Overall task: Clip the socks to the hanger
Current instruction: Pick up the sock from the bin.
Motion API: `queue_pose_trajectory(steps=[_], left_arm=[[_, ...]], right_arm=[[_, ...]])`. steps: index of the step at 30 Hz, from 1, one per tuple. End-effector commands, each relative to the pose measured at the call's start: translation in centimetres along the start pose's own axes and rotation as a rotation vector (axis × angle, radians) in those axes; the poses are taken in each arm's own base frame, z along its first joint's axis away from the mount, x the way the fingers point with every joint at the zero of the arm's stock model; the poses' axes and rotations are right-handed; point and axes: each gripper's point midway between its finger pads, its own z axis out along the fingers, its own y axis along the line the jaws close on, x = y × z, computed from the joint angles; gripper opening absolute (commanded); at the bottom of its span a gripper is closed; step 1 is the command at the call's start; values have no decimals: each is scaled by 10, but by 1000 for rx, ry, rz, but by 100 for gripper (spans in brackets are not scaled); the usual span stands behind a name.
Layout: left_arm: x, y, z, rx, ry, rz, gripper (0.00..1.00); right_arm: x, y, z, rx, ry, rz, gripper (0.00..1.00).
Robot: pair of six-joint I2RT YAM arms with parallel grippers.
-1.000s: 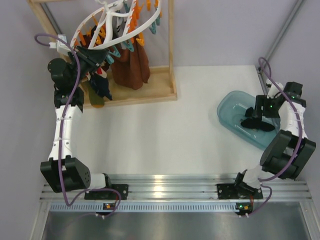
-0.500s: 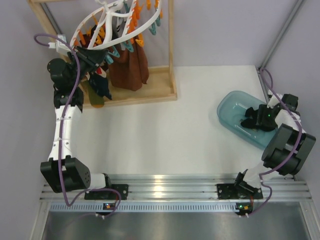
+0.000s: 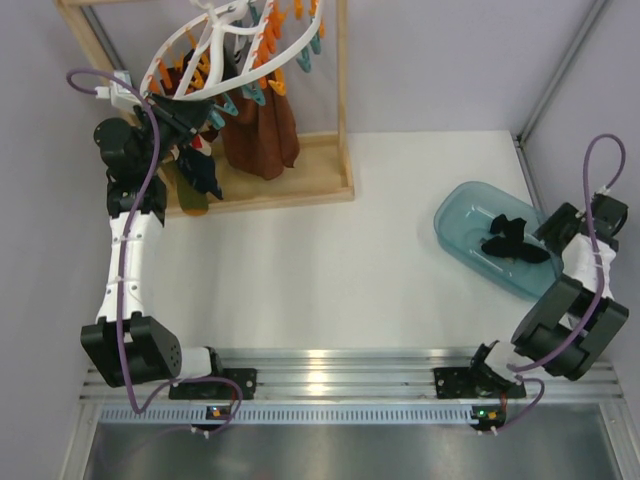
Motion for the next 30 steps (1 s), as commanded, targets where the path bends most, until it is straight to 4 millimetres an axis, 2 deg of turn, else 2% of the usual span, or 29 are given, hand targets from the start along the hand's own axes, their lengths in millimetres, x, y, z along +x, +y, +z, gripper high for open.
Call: queue_pose_trajectory(steps=[1, 2, 7, 8, 10, 12, 14, 15, 19, 24, 25, 26, 27, 28, 30], left_arm=[[-14, -11, -7, 16, -53, 33, 0], [-15, -11, -6, 18, -52, 34, 0], [-17, -12, -4, 19, -50, 42, 0], [-17, -11, -4, 16, -49, 40, 0], [-15, -11, -5, 16, -47, 35, 0], [-13, -8, -6, 7, -45, 26, 0], [-11, -7, -6, 3, -41, 24, 0], [-11, -7, -7, 2, -40, 26, 0], [-9, -3, -7, -6, -36, 24, 0], [-6, 2, -6, -15, -31, 10, 0], [-6, 3, -5, -17, -29, 6, 0], [-5, 4, -5, -19, -26, 2, 0], [-4, 6, -4, -22, -23, -3, 0], [-3, 6, -4, -21, -20, -4, 0], [-5, 5, -4, -22, -23, 0, 0]], right_arm=[[-5, -9, 11, 98, -14, 221, 61], [5, -13, 19, 119, 29, 235, 61], [9, -25, 38, 186, 23, 298, 61], [3, -24, 42, 177, -2, 306, 62], [7, -26, 50, 180, 5, 320, 63], [2, -29, 57, 192, -16, 319, 65], [2, -31, 65, 196, -14, 311, 65], [-5, -31, 68, 192, -31, 304, 65], [-5, -31, 88, 184, -24, 282, 65], [-15, -23, 98, 141, -36, 260, 62], [-11, -20, 101, 120, -20, 257, 60], [-13, -15, 102, 88, -22, 233, 45], [-15, -13, 101, 71, -28, 221, 36], [-18, -11, 99, 61, -33, 217, 21], [-22, -5, 93, 27, -26, 186, 8]])
